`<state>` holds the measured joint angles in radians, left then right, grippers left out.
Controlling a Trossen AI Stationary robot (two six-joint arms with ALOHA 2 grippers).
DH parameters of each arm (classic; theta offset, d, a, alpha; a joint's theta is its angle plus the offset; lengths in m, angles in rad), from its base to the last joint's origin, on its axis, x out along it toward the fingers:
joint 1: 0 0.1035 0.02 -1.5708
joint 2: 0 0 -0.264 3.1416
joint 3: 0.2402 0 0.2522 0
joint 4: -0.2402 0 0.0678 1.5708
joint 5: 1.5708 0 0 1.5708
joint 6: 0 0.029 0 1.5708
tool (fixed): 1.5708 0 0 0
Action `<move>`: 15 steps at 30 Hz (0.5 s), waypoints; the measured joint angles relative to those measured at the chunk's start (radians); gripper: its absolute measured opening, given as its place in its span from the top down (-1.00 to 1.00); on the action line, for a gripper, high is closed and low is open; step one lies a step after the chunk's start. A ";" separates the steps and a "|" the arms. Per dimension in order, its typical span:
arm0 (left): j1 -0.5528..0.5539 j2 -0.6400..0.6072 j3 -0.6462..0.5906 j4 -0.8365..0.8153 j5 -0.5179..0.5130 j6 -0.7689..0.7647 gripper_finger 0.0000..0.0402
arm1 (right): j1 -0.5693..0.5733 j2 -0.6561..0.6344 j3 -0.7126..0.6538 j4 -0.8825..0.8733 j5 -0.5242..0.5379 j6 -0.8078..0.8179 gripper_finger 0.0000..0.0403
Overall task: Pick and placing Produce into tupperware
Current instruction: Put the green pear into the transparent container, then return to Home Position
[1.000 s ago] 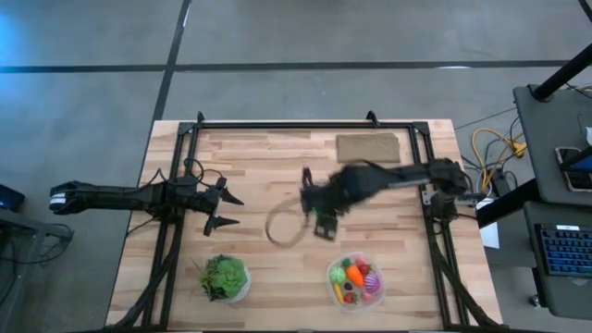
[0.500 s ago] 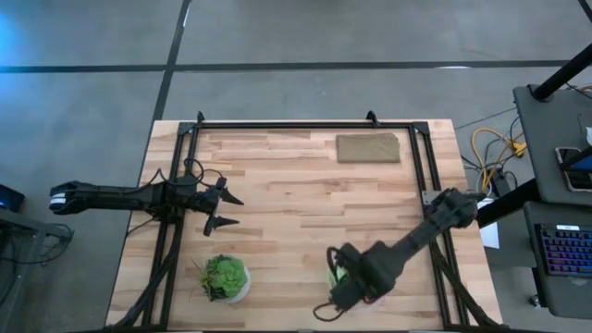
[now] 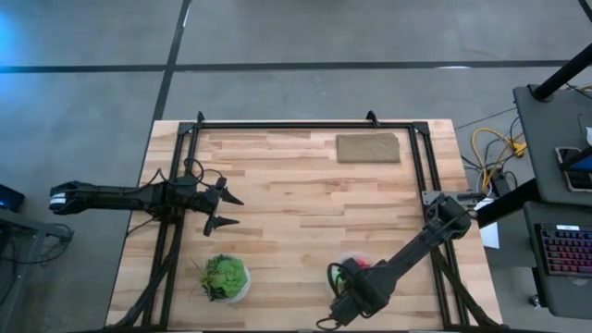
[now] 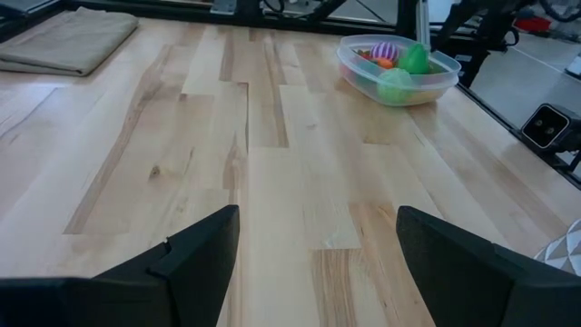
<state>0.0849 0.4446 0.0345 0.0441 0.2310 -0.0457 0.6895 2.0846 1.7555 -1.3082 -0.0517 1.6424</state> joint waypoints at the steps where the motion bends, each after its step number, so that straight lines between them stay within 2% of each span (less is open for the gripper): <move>1: 0.000 0.000 0.000 0.000 0.000 0.000 -0.41 | 0.000 0.000 0.002 0.004 0.000 0.000 -0.44; 8: 0.000 0.000 0.000 0.000 0.000 0.000 -0.41 | 0.004 0.000 0.025 -0.010 0.013 0.000 -0.54; 15: 0.000 0.000 0.000 0.000 0.000 0.000 -0.41 | -0.076 -0.010 0.101 -0.154 0.245 0.018 -0.49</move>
<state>0.0847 0.4446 0.0343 0.0441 0.2308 -0.0457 0.6132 2.0743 1.8567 -1.4621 0.1933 1.6603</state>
